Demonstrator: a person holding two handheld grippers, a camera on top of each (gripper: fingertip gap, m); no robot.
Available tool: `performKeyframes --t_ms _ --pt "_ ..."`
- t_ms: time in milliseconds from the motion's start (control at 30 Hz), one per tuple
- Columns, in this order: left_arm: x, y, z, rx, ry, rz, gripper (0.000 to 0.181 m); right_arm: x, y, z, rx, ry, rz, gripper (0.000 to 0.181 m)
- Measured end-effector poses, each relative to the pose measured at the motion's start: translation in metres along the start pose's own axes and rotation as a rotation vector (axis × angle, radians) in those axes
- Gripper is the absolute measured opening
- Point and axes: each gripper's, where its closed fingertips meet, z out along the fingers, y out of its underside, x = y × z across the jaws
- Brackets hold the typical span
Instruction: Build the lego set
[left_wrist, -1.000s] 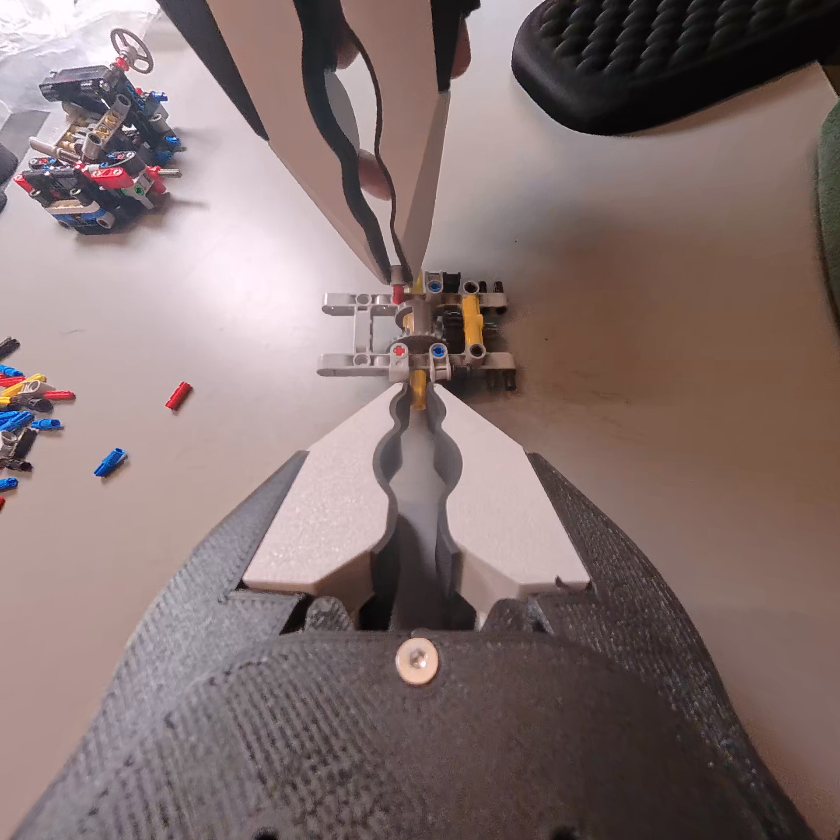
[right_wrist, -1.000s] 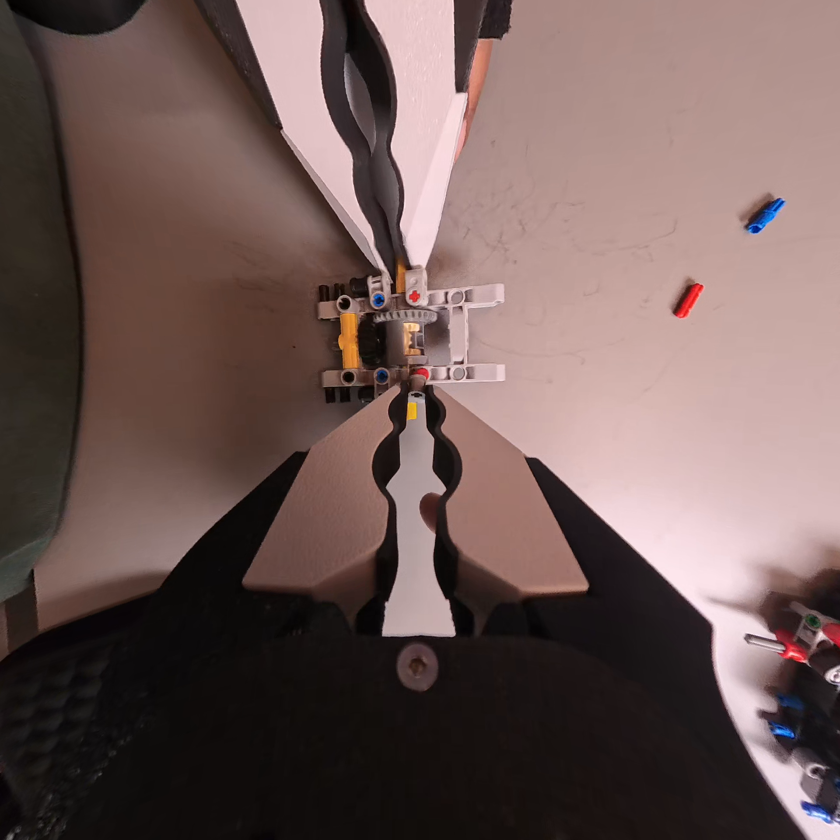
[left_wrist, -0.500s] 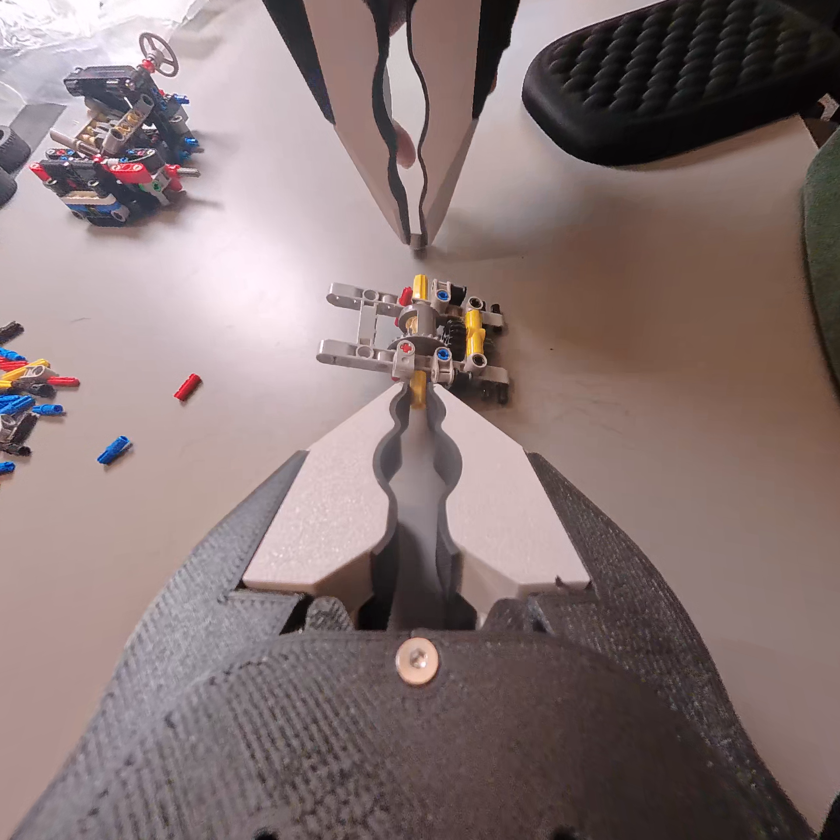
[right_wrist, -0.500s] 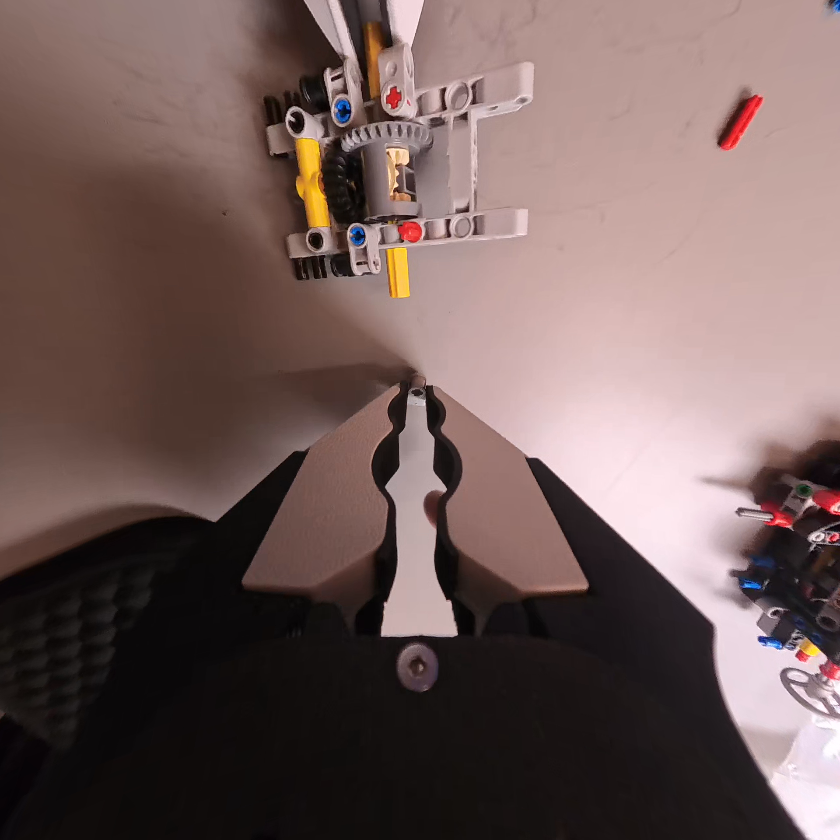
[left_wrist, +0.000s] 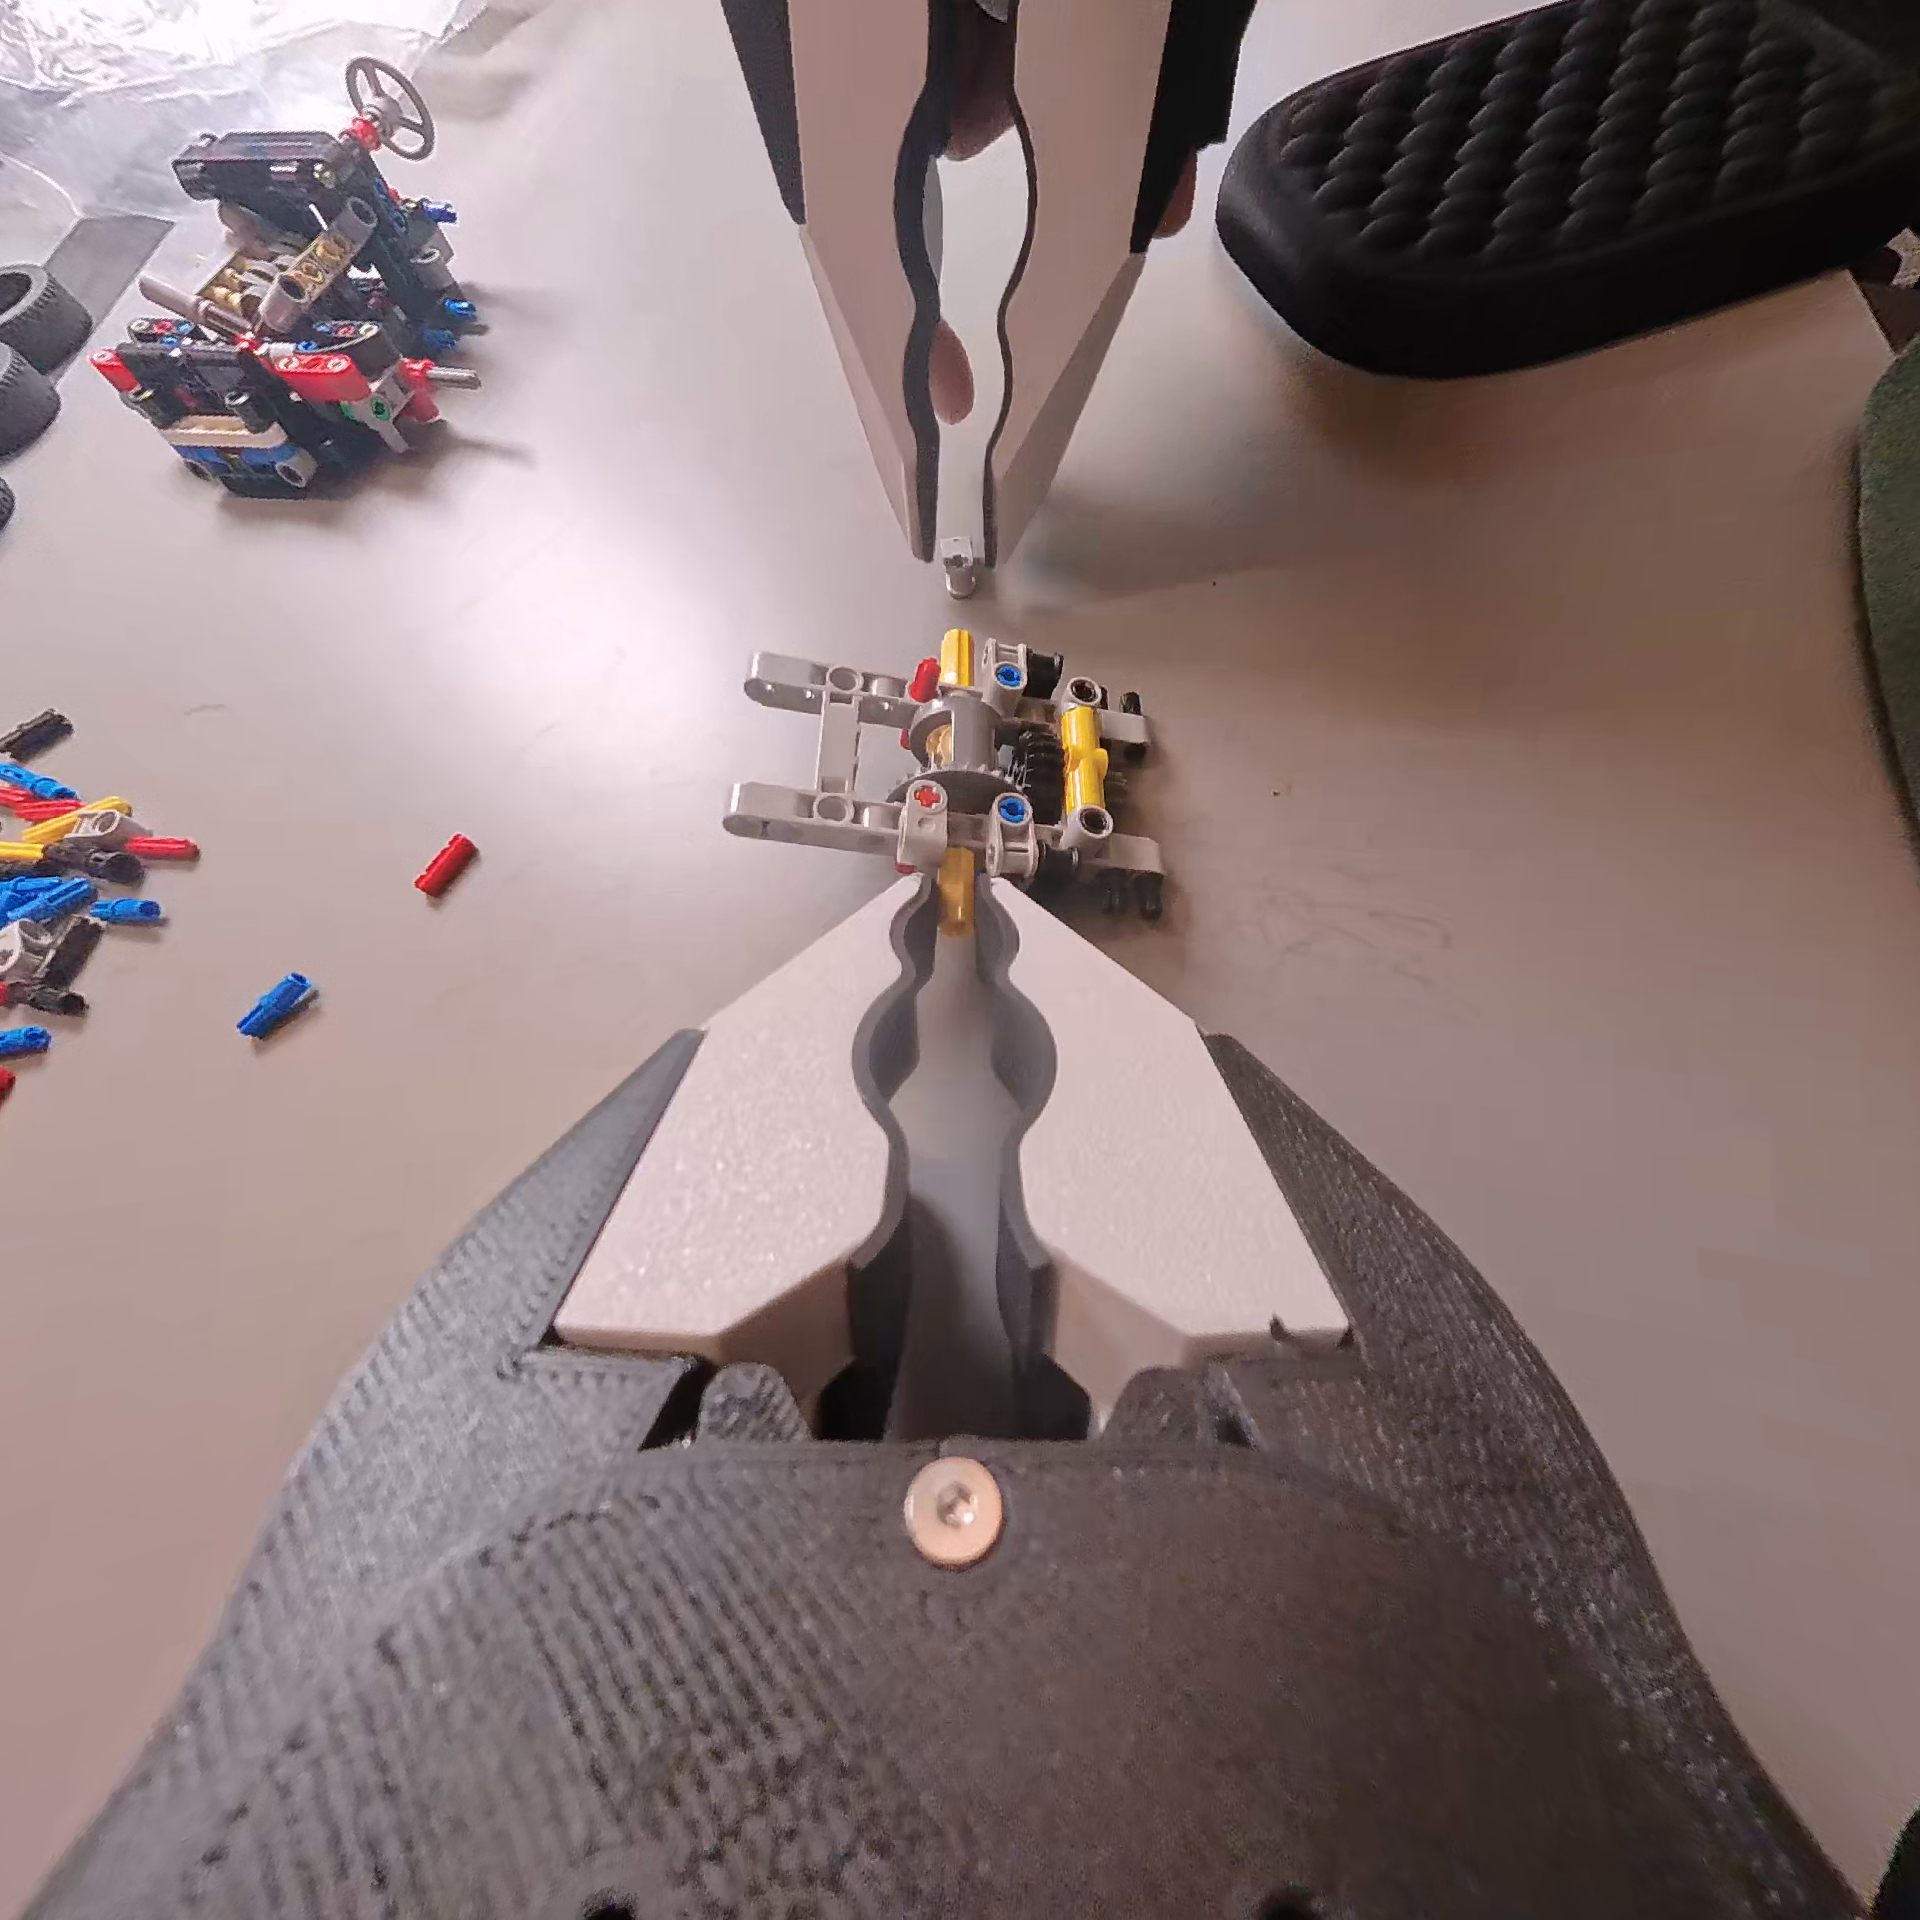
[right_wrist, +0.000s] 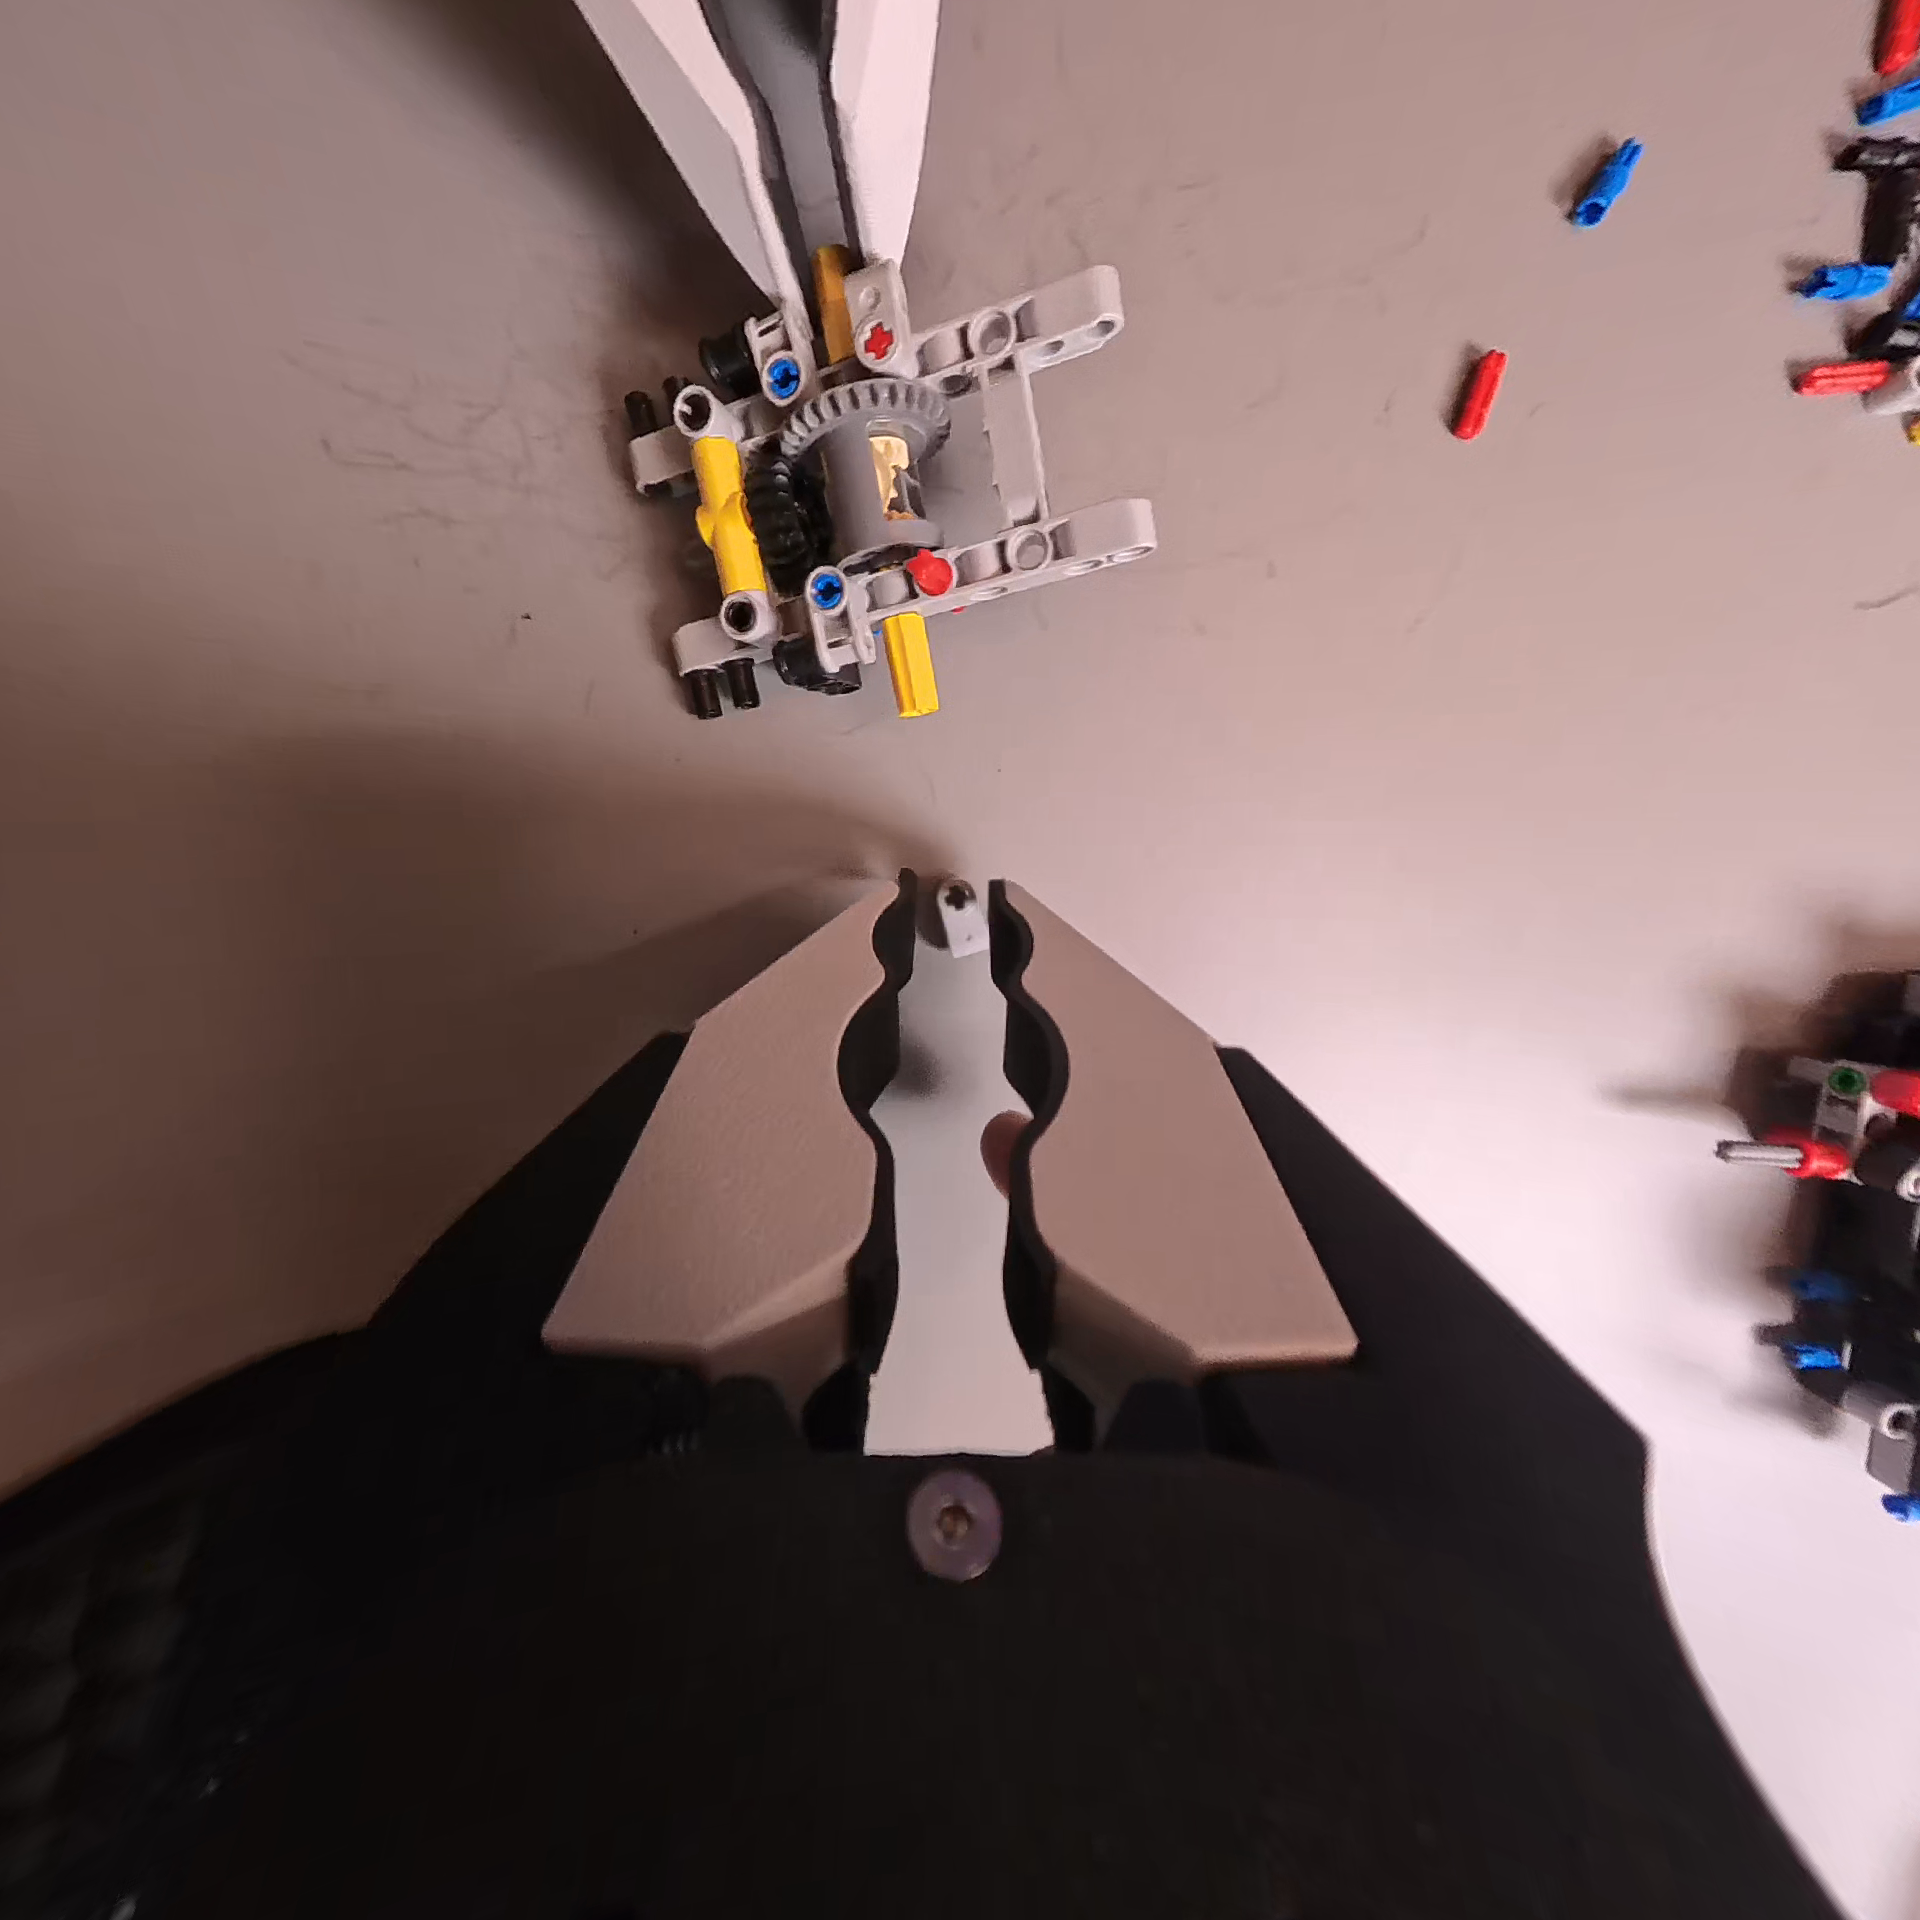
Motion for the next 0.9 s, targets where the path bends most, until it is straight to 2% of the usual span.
performKeyframes --t_ms 633,833,900 --pt "0.001 0.0 0.0 0.0 0.009 -0.008 0.009 -0.001 0.001 0.002 -0.023 -0.03 -0.038 0.006" --pt "0.0 0.001 0.001 -0.008 0.004 -0.009 0.004 0.001 -0.04 -0.014 0.101 -0.008 -0.028 0.005" --pt "0.0 0.001 0.002 -0.01 0.001 -0.005 0.004 -0.002 -0.05 -0.014 0.097 -0.008 -0.056 0.005"
